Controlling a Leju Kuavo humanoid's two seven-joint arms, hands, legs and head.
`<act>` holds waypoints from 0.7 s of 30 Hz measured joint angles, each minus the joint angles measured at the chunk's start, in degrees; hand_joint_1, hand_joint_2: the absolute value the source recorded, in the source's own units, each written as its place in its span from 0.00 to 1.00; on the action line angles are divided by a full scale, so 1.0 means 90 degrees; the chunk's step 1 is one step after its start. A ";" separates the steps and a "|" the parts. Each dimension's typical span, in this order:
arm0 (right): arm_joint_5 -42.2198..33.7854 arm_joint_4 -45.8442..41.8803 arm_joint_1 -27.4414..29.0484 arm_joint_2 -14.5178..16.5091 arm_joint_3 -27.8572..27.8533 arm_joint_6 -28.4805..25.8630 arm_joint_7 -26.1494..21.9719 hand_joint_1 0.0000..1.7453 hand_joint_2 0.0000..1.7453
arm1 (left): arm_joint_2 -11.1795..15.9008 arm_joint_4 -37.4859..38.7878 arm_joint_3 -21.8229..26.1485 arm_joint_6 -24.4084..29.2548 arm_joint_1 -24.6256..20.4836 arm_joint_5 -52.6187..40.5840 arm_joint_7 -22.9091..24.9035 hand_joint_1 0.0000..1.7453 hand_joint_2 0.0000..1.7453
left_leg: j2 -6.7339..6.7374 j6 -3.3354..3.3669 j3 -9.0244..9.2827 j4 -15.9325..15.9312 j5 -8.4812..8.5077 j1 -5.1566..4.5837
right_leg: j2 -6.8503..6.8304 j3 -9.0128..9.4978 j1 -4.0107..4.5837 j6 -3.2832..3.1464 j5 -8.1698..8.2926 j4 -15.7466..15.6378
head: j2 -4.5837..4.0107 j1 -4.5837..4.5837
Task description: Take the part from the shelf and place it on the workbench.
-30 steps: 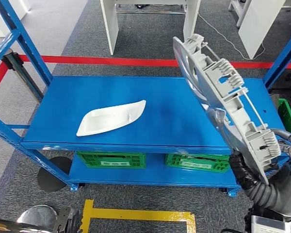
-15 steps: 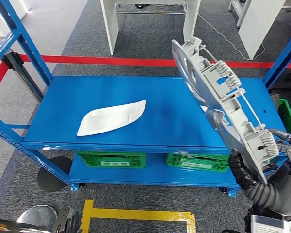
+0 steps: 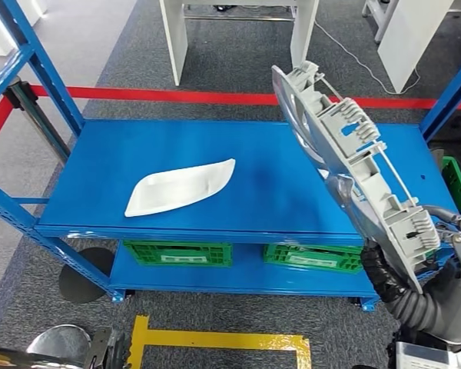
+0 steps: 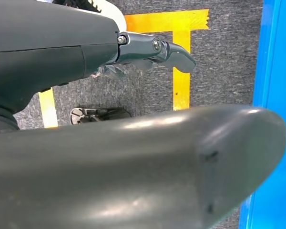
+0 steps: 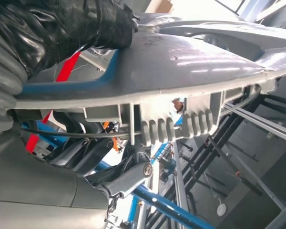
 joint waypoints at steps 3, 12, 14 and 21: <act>0.0037 -0.0032 0.0039 -0.0033 0.0022 -0.0001 -0.0003 1.00 1.00 | -0.0011 0.0000 0.0001 0.0002 -0.0005 -0.0006 0.0016 0.00 0.00 | 0.0026 0.0065 0.0034 -0.0103 0.0068 0.0058 | 0.0005 -0.0359 -0.0025 0.0101 -0.0254 0.0666 | 0.0000 0.0028; 0.0165 -0.0051 0.0148 -0.0091 0.0119 0.0000 0.0060 1.00 1.00 | 0.0009 0.0012 0.0001 0.0005 -0.0001 -0.0038 0.0050 0.00 0.00 | 0.0019 -0.0234 -0.0118 0.0107 0.0008 0.0165 | 0.0069 -0.0616 -0.0175 0.0176 0.0331 0.0434 | 0.0000 0.0062; 0.0169 -0.0054 0.0155 -0.0094 0.0124 0.0000 0.0066 1.00 1.00 | 0.0012 0.0016 -0.0001 0.0005 -0.0001 -0.0043 0.0050 0.00 0.00 | 0.0065 -0.0297 -0.0255 0.0424 -0.0280 0.0181 | 0.0036 -0.0685 -0.0182 0.0048 0.0389 0.0429 | 0.0000 0.0030; 0.0171 -0.0059 0.0168 -0.0094 0.0131 0.0000 0.0069 1.00 1.00 | 0.0002 0.0017 -0.0005 0.0005 -0.0014 -0.0053 0.0053 0.00 0.00 | 0.0113 -0.0208 -0.0112 0.1059 -0.0604 0.0161 | -0.0035 -0.0928 -0.0056 -0.0104 0.0588 0.0435 | 0.0000 -0.0005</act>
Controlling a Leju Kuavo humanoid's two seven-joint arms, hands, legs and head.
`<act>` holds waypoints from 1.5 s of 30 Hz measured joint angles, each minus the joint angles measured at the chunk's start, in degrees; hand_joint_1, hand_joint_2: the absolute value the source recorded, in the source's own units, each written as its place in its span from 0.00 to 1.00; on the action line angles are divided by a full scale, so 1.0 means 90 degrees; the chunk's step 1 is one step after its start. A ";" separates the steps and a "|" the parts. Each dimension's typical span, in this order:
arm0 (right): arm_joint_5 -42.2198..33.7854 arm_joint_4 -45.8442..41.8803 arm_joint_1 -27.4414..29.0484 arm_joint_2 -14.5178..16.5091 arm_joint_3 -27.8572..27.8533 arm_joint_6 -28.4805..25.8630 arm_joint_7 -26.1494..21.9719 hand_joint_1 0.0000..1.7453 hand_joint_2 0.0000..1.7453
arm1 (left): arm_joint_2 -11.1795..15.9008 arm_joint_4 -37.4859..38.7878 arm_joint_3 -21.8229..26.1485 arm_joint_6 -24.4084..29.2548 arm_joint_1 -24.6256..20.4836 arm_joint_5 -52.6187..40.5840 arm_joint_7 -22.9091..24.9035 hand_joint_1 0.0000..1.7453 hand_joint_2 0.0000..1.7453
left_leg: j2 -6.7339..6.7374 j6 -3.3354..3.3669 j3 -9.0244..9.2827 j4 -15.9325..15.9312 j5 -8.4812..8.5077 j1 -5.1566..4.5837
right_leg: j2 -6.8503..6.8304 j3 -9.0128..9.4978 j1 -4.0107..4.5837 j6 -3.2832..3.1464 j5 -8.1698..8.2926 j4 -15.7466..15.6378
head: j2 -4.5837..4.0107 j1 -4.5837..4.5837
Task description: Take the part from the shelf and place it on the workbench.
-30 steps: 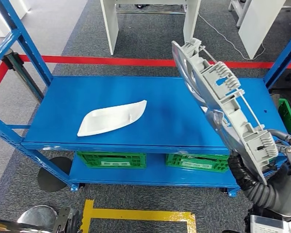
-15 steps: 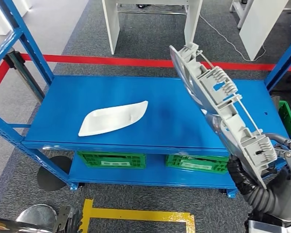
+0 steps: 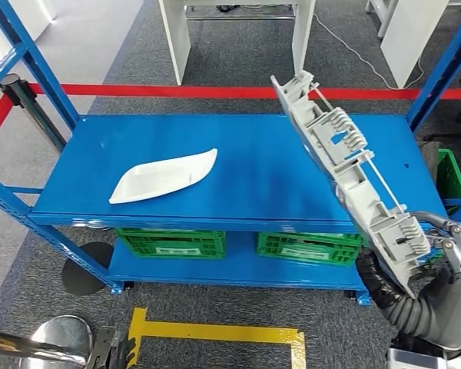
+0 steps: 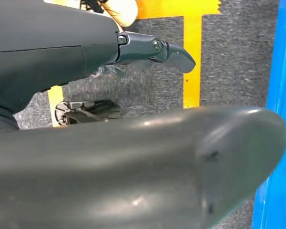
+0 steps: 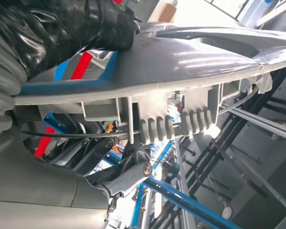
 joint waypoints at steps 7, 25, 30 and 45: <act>0.0000 -0.0007 0.0002 -0.0008 0.0007 -0.0002 0.0000 1.00 1.00 | 0.0012 0.0001 -0.0003 0.0001 -0.0015 -0.0002 0.0005 0.00 0.00 | 0.0037 0.0191 0.0529 -0.1299 0.0452 -0.0085 | 0.0006 -0.0165 -0.0018 0.0209 0.0134 -0.0024 | 0.0000 0.0016; 0.0126 -0.0007 -0.0010 -0.0041 0.0026 -0.0001 0.0132 1.00 1.00 | -0.0006 0.0012 0.0002 0.0000 -0.0020 -0.0006 0.0005 0.00 0.00 | 0.0057 -0.0148 -0.0578 -0.0240 0.0211 -0.0008 | 0.0006 0.0401 -0.0027 -0.0027 -0.0208 -0.0229 | 0.0000 0.0008; 0.0058 -0.0005 0.0014 -0.0043 0.0026 0.0003 0.0154 1.00 1.00 | -0.0013 0.0012 -0.0005 0.0000 -0.0027 -0.0017 0.0004 0.00 0.00 | 0.0057 -0.0151 -0.0278 0.0355 0.0066 0.0020 | -0.0003 -0.0015 0.0000 -0.0020 0.0133 -0.0187 | 0.0000 0.0002; -0.0047 -0.0007 0.0136 -0.0078 0.0056 0.0058 0.0144 1.00 1.00 | -0.0001 0.0019 0.0005 -0.0009 -0.0053 -0.0012 -0.0010 0.00 0.00 | 0.0107 0.0157 -0.0055 -0.1377 0.0954 -0.0032 | 0.0028 -0.0322 -0.0016 0.0333 -0.0548 0.1419 | 0.0000 0.0028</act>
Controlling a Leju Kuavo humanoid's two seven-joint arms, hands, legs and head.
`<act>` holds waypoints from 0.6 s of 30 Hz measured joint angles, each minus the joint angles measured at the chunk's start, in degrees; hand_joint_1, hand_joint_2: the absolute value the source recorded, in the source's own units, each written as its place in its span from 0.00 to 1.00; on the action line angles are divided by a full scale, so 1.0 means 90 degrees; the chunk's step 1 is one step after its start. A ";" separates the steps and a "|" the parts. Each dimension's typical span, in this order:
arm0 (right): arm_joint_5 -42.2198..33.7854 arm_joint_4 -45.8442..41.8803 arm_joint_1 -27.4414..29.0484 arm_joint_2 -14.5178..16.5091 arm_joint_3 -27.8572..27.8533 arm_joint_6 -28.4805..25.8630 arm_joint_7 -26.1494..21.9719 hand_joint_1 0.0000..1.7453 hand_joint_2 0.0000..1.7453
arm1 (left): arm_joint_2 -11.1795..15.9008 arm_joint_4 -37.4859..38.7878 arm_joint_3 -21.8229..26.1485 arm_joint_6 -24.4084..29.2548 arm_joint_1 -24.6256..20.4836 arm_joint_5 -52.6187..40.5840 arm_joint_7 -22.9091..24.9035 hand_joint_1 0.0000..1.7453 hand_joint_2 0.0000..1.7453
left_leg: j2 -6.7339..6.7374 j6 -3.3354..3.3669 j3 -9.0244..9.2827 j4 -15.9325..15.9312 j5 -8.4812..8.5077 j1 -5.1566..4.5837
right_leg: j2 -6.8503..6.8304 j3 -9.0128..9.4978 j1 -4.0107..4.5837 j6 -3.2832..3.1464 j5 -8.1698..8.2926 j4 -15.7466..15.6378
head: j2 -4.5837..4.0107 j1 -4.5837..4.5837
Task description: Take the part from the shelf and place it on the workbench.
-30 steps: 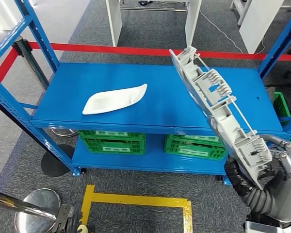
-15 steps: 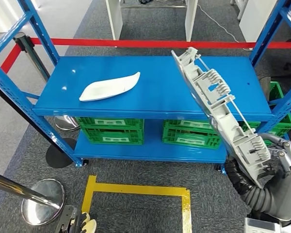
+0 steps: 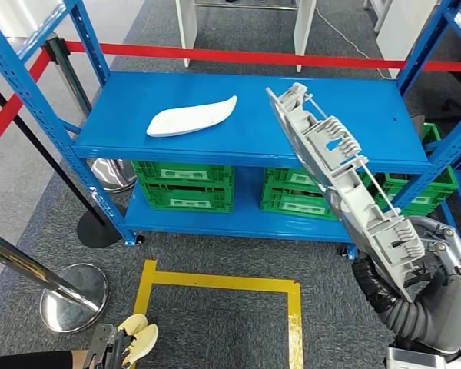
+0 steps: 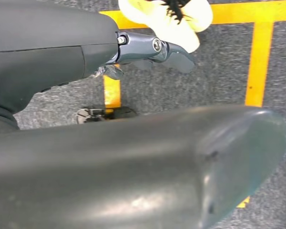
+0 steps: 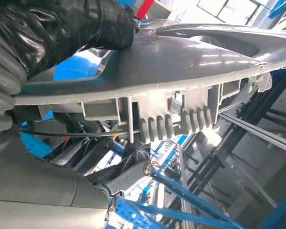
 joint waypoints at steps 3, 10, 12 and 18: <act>0.0058 -0.0001 -0.0005 0.0000 0.0015 -0.0006 0.0018 1.00 1.00 | 0.0004 0.0001 0.0000 -0.0001 0.0006 0.0000 0.0009 0.00 0.00 | -0.0007 -0.0082 -0.0264 0.0162 0.0125 -0.0015 | 0.0008 0.1032 -0.0006 -0.0023 0.0153 -0.1345 | 0.0000 0.0001; 0.0089 -0.0001 0.0026 0.0000 0.0079 -0.0009 0.0035 1.00 1.00 | 0.0047 0.0018 -0.0002 0.0000 0.0061 0.0004 0.0024 0.00 0.00 | -0.0033 -0.0297 -0.0615 0.0801 -0.0316 0.0012 | -0.0026 0.1014 -0.0010 -0.0314 0.0258 -0.1836 | 0.0000 -0.0016; 0.0091 -0.0001 0.0030 0.0000 0.0090 -0.0009 0.0037 1.00 1.00 | 0.0043 0.0019 -0.0005 -0.0001 0.0058 0.0004 0.0029 0.00 0.00 | -0.0032 -0.0347 -0.0770 0.1632 -0.0887 0.0035 | -0.0036 0.0839 0.0005 -0.0357 0.0379 -0.1791 | 0.0000 -0.0030; 0.0092 0.0000 0.0038 0.0001 0.0101 -0.0010 0.0039 1.00 1.00 | 0.0056 0.0019 -0.0008 -0.0001 0.0043 0.0002 0.0034 0.00 0.00 | -0.0039 -0.0146 0.0404 0.0531 -0.0535 -0.0008 | -0.0033 0.0353 0.0067 -0.0328 0.0676 -0.1679 | 0.0000 -0.0024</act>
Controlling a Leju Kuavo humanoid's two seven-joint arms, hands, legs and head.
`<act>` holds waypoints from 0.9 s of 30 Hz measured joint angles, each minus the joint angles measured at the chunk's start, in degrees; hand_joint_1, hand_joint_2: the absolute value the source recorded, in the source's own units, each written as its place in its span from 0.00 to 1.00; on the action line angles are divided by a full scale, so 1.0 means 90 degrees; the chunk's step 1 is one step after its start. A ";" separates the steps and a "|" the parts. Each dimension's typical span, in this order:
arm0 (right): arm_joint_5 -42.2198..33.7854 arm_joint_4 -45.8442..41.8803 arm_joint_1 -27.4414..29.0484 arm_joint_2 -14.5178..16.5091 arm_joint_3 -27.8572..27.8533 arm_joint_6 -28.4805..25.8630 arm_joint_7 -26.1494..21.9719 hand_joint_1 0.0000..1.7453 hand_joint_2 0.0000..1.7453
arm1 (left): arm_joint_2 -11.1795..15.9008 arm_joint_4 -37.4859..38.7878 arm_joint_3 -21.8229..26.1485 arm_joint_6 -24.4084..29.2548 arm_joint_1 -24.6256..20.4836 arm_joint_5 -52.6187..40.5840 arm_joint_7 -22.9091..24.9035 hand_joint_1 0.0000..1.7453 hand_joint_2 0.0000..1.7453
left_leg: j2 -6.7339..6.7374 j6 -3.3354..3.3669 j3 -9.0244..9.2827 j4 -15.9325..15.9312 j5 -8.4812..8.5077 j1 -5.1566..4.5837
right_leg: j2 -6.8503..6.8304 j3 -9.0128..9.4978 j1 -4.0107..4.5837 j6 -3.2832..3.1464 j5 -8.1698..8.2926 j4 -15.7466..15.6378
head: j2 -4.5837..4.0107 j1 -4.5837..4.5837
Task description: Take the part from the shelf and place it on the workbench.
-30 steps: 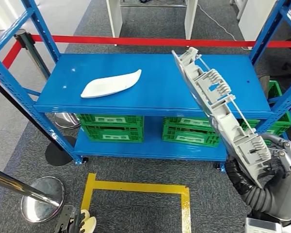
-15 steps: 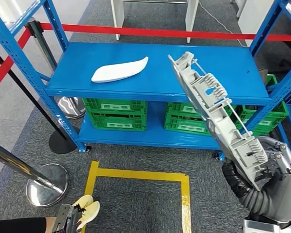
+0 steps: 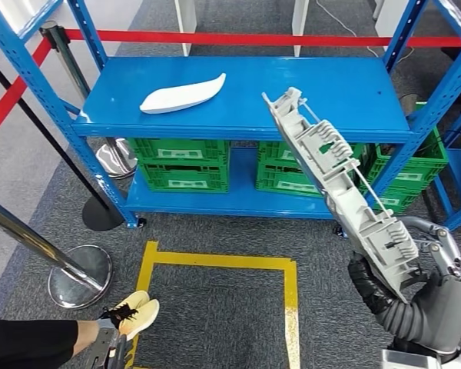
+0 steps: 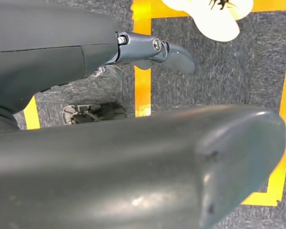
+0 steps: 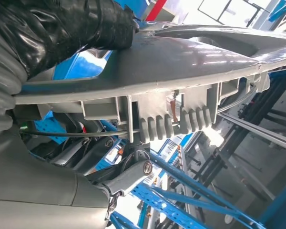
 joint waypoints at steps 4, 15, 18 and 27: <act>0.0001 0.0000 0.0001 0.0001 0.0005 -0.0001 0.0001 1.00 1.00 | 0.0007 0.0002 -0.0004 0.0001 0.0012 -0.0002 0.0000 0.00 0.00 | -0.0005 0.0103 0.0248 -0.0642 0.0047 -0.0072 | -0.0017 -0.0110 -0.0054 0.0176 0.0194 -0.0059 | 0.0000 -0.0005; -0.0039 0.0024 -0.0047 0.0005 0.0035 0.0010 0.0036 1.00 1.00 | -0.0036 0.0004 0.0003 0.0002 -0.0020 0.0007 0.0002 0.00 0.00 | 0.0038 0.0113 -0.0574 -0.0303 0.0486 0.0007 | 0.0037 0.0379 -0.0086 0.0392 -0.0558 0.0580 | 0.0000 0.0053; -0.0039 0.0027 -0.0066 0.0006 0.0046 0.0013 0.0036 1.00 1.00 | -0.0036 0.0004 0.0003 0.0005 -0.0016 0.0007 0.0001 0.00 0.00 | 0.0029 0.0012 -0.0709 -0.0199 0.0613 -0.0016 | 0.0064 0.0718 -0.0053 0.0284 -0.0629 0.0026 | 0.0000 0.0058; -0.0035 0.0052 -0.0078 0.0021 0.0047 0.0037 0.0037 1.00 1.00 | -0.0025 0.0018 -0.0004 0.0007 -0.0010 0.0007 0.0005 0.00 0.00 | 0.0010 -0.0202 -0.0884 0.1539 -0.0588 0.0056 | 0.0003 -0.0031 -0.0048 -0.0055 -0.0043 0.0073 | 0.0000 -0.0005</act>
